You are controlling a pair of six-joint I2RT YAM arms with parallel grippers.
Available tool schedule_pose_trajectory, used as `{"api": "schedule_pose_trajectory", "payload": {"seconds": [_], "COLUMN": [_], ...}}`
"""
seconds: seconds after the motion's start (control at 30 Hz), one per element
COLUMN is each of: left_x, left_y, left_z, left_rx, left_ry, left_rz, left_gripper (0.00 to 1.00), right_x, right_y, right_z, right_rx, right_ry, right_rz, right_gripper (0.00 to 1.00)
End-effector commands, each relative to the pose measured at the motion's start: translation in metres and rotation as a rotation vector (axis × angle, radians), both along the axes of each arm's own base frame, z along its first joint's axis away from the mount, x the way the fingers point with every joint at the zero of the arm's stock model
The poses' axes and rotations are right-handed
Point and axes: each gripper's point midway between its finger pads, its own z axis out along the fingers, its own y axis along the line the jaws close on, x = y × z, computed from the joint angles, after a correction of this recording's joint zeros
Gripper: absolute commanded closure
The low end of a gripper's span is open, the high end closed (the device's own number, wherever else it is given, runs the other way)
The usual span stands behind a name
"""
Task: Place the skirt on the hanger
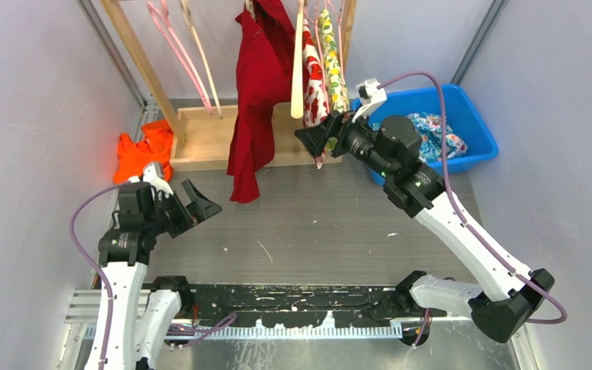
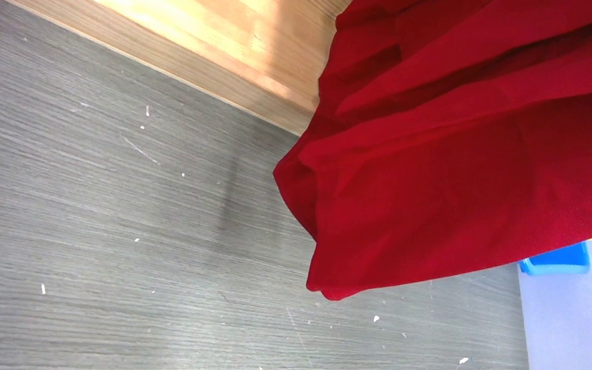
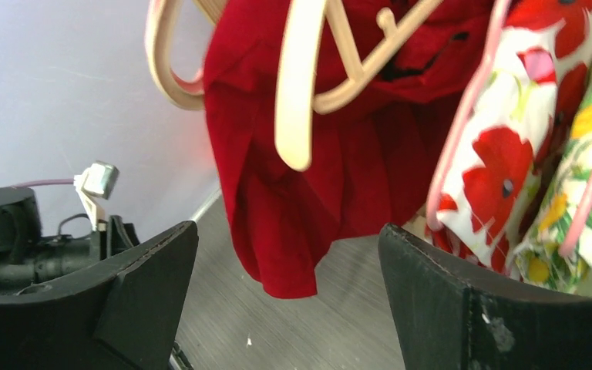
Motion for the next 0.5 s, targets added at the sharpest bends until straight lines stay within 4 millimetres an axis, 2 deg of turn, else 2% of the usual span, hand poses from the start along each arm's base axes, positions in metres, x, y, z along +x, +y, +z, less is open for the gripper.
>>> {"api": "schedule_pose_trajectory", "payload": {"seconds": [0.0, 0.17, 0.33, 0.47], "left_x": [0.015, 0.021, 0.028, 0.033], "left_y": [-0.005, -0.005, -0.002, 0.004], "left_z": [0.011, 0.012, 0.015, 0.022], "left_rx": [-0.039, -0.048, -0.050, -0.027], "left_ry": [-0.072, -0.076, -0.083, -0.101], "left_rz": [-0.006, 0.002, 0.028, 0.059], "left_gripper": [0.00, 0.00, 0.00, 0.00], "right_x": [-0.001, 0.000, -0.002, -0.006], "right_y": [-0.019, -0.036, -0.027, -0.025], "right_z": [-0.003, -0.030, -0.062, -0.066], "right_rx": [-0.009, -0.041, -0.083, -0.096], "right_ry": [-0.022, 0.019, 0.083, 0.081], "right_rz": [-0.083, -0.166, -0.116, -0.089], "right_gripper": [0.08, 0.08, 0.08, 0.08]}}
